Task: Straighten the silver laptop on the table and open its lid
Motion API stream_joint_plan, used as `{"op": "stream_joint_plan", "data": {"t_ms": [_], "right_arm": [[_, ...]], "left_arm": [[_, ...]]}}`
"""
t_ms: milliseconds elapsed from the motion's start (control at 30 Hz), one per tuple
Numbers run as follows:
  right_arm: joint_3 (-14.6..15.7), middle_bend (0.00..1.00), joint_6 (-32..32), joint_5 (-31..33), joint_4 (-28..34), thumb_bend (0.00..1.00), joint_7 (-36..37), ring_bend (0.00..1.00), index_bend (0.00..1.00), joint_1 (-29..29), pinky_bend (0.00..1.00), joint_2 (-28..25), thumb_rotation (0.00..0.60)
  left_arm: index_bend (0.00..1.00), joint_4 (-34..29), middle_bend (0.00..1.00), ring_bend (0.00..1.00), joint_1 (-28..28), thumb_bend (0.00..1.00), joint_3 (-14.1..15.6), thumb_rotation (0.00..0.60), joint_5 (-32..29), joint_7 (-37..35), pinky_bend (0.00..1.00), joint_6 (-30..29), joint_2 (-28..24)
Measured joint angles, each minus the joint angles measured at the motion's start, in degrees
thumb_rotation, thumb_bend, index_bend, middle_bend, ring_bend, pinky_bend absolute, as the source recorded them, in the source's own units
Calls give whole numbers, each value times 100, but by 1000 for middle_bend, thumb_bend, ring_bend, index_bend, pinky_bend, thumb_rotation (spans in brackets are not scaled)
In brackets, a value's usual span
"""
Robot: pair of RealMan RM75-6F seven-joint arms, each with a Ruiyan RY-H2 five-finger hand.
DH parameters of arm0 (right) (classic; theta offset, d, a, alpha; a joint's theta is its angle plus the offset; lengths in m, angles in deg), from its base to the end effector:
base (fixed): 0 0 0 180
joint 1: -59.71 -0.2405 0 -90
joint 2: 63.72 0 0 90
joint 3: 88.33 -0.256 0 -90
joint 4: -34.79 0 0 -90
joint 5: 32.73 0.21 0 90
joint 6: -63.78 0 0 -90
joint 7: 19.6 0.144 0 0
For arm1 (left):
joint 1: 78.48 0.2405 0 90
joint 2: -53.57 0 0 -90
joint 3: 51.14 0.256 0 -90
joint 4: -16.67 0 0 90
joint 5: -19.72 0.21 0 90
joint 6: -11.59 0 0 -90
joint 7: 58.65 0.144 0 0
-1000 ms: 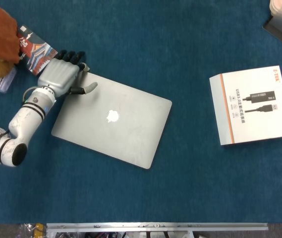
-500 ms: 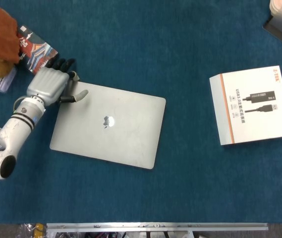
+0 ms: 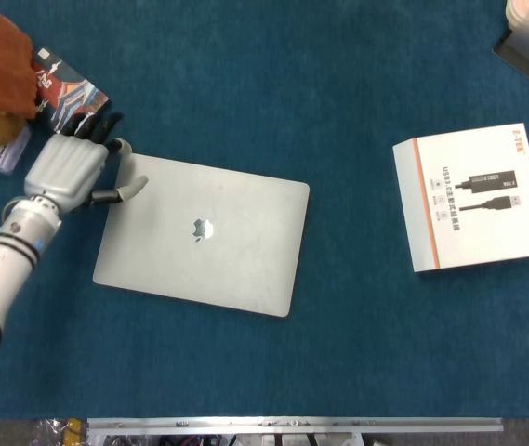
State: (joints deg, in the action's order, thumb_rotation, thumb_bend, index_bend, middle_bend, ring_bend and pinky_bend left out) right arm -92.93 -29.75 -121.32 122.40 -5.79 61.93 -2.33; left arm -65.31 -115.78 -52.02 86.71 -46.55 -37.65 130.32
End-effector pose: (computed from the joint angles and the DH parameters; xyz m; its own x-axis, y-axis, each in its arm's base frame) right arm -0.3315 -0.1466 0.2032 0.2972 0.1325 0.9456 -0.9547 0.0303 0.2959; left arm -0.2537 0.3252 0.0329 0.5724 0.3912 0.7206 0.8197 -0.2967 -0.4900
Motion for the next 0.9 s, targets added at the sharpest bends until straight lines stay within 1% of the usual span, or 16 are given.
{"op": "stream_joint_plan", "data": {"t_ms": [33, 67, 100, 133, 233, 267, 300, 400, 467, 667, 767, 900], "right_arm": [[0, 174, 14, 4, -12, 252, 8, 88, 16, -7, 74, 8, 600], [1, 174, 30, 6, -25, 252, 15, 88, 16, -15, 74, 17, 600], [3, 174, 51, 8, -42, 252, 23, 88, 16, -26, 74, 27, 600], [4, 174, 64, 7, -54, 252, 27, 88, 16, -38, 74, 36, 600], [2, 174, 96, 0, -84, 252, 31, 88, 16, -70, 74, 55, 600], [-1, 174, 107, 0, -89, 252, 29, 88, 16, -80, 74, 59, 600], [-3, 174, 122, -1, -94, 252, 24, 88, 16, -93, 74, 65, 600], [-1, 174, 153, -16, -102, 252, 10, 88, 16, -124, 74, 83, 600], [3, 174, 172, -25, -104, 252, 0, 88, 16, -141, 74, 96, 600], [16, 174, 204, -50, -100, 252, -37, 88, 16, -179, 74, 120, 600], [18, 174, 193, -61, -89, 252, -50, 88, 16, -184, 74, 115, 600], [28, 174, 183, -59, -85, 252, -46, 88, 16, -179, 74, 111, 600]], "left_arm": [[178, -118, 0, 0, 50, 203, 20, 47, 59, -4, 0, -86, -79], [148, -276, 0, 0, 115, 203, 53, 115, 145, -10, 0, -192, -188], [115, -395, 0, 0, 166, 203, 85, 203, 222, -13, 0, -268, -271], [87, -505, 0, 0, 215, 204, 119, 275, 309, -15, 0, -349, -349], [19, -778, 0, 0, 373, 204, 255, 453, 682, -36, 0, -615, -544], [7, -870, 0, 0, 436, 204, 320, 493, 861, -56, 0, -721, -607], [1, -932, 0, 0, 483, 203, 372, 518, 1003, -75, 0, -798, -648], [0, -1087, 0, 0, 624, 203, 566, 575, 1490, -144, 0, -1013, -747], [0, -1153, 0, 0, 700, 203, 716, 598, 1824, -167, 0, -1111, -782], [0, -1258, 0, 0, 818, 203, 1059, 600, 2592, 37, 0, -1220, -710], [0, -1328, 0, 0, 831, 203, 1182, 600, 2829, 223, 0, -1172, -601], [0, -1380, 0, 0, 804, 203, 1244, 600, 2949, 344, 0, -985, -434]]}}
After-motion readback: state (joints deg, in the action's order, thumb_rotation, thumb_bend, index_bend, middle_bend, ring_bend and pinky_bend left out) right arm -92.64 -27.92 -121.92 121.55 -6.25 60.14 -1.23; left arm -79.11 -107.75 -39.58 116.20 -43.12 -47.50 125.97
